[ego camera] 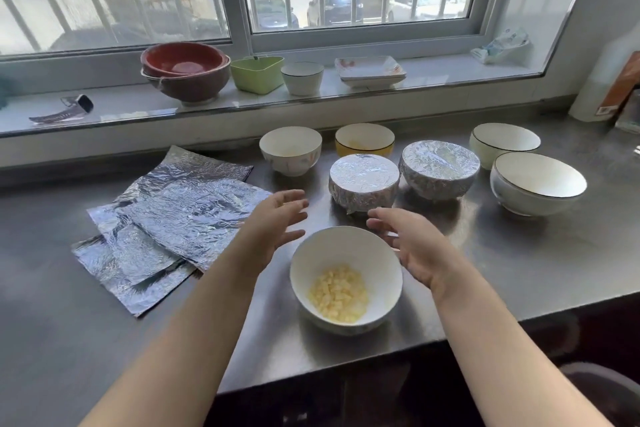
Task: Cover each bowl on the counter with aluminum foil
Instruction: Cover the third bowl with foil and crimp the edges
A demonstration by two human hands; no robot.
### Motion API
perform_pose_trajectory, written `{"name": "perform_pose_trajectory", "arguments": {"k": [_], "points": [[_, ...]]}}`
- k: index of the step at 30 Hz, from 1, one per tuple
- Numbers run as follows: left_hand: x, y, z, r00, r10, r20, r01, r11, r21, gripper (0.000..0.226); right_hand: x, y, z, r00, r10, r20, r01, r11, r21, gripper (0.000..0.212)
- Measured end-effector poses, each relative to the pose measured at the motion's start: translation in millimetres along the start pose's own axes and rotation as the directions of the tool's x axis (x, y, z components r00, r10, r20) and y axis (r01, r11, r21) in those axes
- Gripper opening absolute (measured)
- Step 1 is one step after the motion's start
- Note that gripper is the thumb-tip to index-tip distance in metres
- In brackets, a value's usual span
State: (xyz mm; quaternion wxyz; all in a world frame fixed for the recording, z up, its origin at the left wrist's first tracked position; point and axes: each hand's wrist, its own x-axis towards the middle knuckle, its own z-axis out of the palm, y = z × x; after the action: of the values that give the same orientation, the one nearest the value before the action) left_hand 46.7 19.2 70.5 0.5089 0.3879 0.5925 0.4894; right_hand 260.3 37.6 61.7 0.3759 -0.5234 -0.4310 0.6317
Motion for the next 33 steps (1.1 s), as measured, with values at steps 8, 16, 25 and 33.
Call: {"name": "perform_pose_trajectory", "arguments": {"k": [8, 16, 25, 33], "points": [[-24, -47, -58, 0.871, 0.471, -0.139, -0.252, 0.671, 0.697, 0.045, -34, 24, -8, 0.993, -0.002, 0.12, 0.042, 0.943, -0.33, 0.029], [-9, -61, -96, 0.957, 0.258, -0.129, 0.035, 0.34, 0.94, 0.079, -30, 26, 30, 0.998, -0.044, 0.044, 0.052, 0.979, -0.198, 0.026], [-3, -60, -98, 0.885, 0.415, -0.214, -0.021, 0.493, 0.87, 0.056, -29, 35, 66, 0.994, -0.042, 0.099, 0.043, 0.999, -0.01, 0.028], [-27, -28, -80, 0.764, 0.633, -0.125, -0.356, 0.575, 0.736, 0.049, -25, 30, 69, 0.987, -0.079, 0.139, 0.094, 0.99, -0.105, 0.032]]}}
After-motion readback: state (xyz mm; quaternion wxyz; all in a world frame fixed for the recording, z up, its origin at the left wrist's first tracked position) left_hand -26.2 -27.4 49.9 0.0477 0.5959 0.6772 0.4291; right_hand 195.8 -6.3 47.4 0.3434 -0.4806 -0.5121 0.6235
